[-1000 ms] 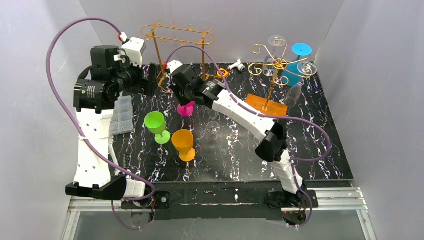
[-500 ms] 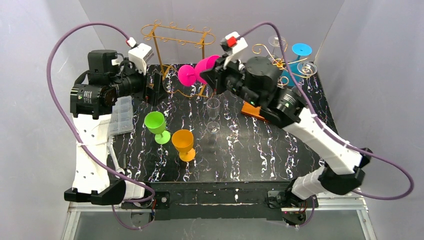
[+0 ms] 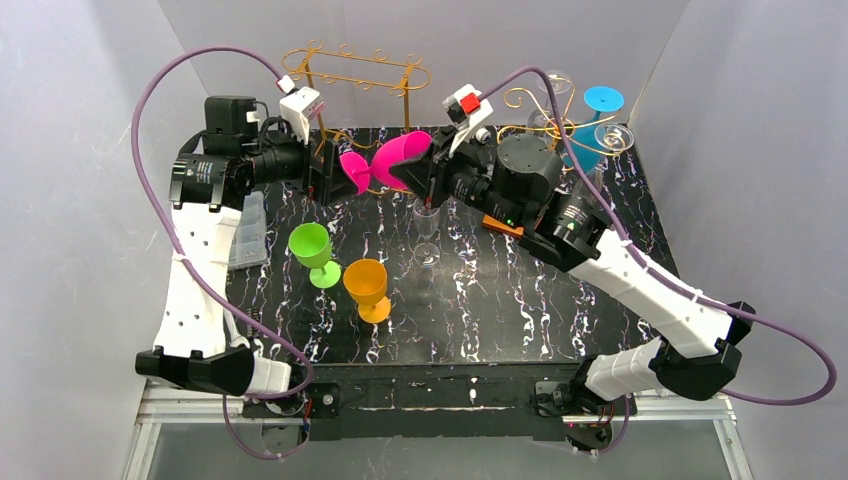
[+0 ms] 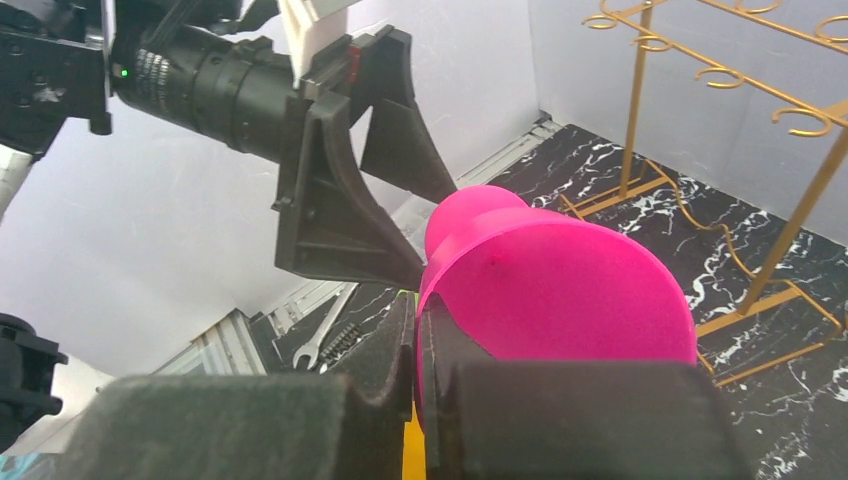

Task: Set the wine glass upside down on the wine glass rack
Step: Turn the wine glass upside down at the wine rack.

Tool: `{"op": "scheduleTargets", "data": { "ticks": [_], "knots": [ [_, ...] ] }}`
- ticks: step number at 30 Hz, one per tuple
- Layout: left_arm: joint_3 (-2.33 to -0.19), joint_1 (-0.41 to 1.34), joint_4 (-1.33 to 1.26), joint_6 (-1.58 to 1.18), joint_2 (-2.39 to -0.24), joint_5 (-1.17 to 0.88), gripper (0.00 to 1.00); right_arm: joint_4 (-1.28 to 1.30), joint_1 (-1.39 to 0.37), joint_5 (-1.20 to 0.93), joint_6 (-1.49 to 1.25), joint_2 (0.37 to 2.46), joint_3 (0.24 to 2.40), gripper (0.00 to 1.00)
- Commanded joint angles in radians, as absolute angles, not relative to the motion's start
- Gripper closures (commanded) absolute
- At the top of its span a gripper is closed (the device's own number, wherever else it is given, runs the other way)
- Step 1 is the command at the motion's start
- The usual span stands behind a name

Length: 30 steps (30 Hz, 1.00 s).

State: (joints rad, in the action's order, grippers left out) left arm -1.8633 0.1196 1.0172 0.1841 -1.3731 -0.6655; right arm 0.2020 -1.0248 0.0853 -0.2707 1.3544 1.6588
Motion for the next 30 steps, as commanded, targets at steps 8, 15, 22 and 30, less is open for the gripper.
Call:
{"op": "scheduleTargets", "data": {
  "ticks": [8, 15, 22, 30],
  "knots": [
    [-1.809, 0.114, 0.993, 0.175, -1.388, -0.751, 0.46, 0.064, -1.047, 0.021, -0.288, 1.324, 1.632, 0.99],
    [-1.840, 0.114, 1.006, 0.189, -1.401, -0.701, 1.00, 0.052, -1.055, 0.006, -0.292, 1.309, 1.585, 0.68],
    [-1.872, 0.114, 0.946, 0.406, -1.380, -0.564, 1.00, 0.363, -1.055, 0.060, -0.289, 1.300, 1.613, 0.02],
    [-1.647, 0.125, 0.689, 0.776, -1.208, -0.560, 1.00, 0.645, -1.055, 0.064, -0.244, 1.337, 1.759, 0.02]
  ]
}}
